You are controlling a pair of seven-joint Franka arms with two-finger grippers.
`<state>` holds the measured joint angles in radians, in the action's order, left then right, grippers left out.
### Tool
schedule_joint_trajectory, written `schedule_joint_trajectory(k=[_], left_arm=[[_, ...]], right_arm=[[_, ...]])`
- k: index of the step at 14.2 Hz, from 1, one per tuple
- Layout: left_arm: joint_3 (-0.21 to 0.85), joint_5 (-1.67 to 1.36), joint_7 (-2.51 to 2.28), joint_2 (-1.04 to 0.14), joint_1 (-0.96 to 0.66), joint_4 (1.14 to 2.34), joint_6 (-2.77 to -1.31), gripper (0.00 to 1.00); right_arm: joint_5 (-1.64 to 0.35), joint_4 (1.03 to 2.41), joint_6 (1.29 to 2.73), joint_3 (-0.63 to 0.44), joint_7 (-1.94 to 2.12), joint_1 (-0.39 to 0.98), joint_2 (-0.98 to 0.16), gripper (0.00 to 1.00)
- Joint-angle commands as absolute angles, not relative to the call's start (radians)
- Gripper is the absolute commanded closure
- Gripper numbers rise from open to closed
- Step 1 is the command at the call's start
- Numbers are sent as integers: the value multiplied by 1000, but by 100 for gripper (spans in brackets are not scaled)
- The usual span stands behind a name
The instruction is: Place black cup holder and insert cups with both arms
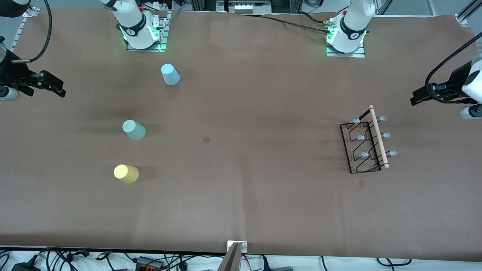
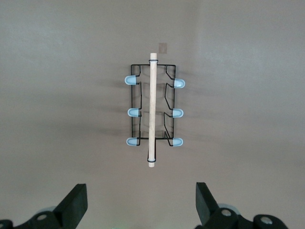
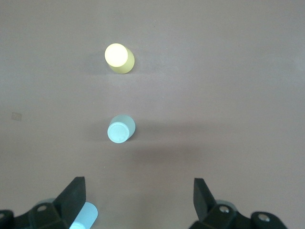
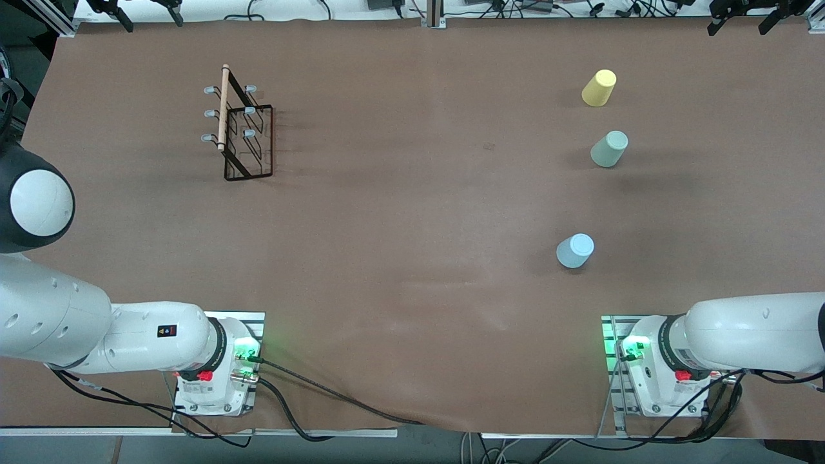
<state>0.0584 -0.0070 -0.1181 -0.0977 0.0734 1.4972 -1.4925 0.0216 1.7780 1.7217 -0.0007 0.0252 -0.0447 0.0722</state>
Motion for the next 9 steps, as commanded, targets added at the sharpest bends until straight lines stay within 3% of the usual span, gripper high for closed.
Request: schedule_joint_trajectory(k=[1, 9], left_arm=[[58, -6, -126, -80, 75, 1519, -1506, 0], [58, -8, -124, -81, 75, 1519, -1506, 0]], right_arm=[[6, 1789, 1724, 0, 40, -46, 89, 0], [8, 1789, 1721, 0, 40, -46, 77, 0]])
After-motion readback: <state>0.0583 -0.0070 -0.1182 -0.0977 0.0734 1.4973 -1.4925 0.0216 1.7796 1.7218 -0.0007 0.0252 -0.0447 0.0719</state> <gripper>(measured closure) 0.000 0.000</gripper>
